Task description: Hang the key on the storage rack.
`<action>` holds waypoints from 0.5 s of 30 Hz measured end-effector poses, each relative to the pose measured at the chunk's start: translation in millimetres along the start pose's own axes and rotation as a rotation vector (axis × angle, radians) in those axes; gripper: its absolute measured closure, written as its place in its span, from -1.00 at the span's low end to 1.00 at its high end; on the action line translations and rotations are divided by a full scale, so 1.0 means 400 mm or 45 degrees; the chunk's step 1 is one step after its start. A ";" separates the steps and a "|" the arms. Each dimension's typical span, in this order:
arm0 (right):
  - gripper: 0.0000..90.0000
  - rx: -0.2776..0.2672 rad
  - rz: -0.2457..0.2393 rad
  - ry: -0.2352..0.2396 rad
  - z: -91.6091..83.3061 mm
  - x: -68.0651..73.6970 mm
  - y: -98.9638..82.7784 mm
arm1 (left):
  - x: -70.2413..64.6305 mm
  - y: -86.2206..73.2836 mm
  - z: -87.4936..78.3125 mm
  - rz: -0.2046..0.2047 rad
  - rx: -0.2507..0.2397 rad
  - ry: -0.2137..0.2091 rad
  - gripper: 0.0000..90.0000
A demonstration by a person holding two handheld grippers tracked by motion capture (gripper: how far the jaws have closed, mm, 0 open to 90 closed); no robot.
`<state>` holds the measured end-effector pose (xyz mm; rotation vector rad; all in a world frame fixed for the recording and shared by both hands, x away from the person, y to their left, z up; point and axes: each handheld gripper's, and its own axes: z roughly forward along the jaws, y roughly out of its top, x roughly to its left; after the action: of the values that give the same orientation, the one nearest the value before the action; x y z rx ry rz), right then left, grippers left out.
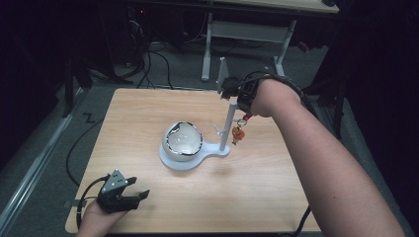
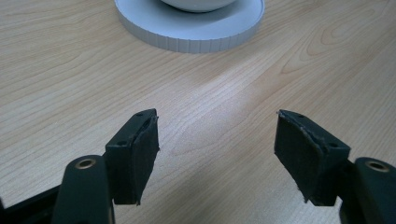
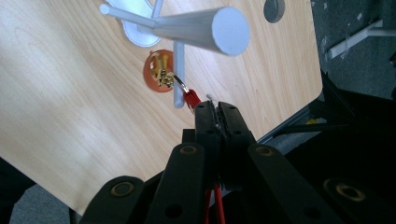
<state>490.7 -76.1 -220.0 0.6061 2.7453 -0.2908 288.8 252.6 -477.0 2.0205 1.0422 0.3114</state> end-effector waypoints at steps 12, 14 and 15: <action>0.55 -0.050 0.070 -0.100 -0.008 0.009 -0.020 | -0.004 0.001 0.001 0.011 0.004 -0.001 -0.31; 0.42 -0.078 0.111 -0.119 -0.003 0.010 -0.044 | -0.007 0.001 0.001 0.018 0.006 0.001 -0.31; 0.39 -0.091 0.133 -0.121 0.002 0.011 -0.055 | -0.008 0.001 0.001 0.018 0.008 0.002 -0.31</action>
<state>477.7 -94.2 -219.5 0.6958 2.6106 -0.1908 287.4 249.8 -476.7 2.0340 1.0313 0.3175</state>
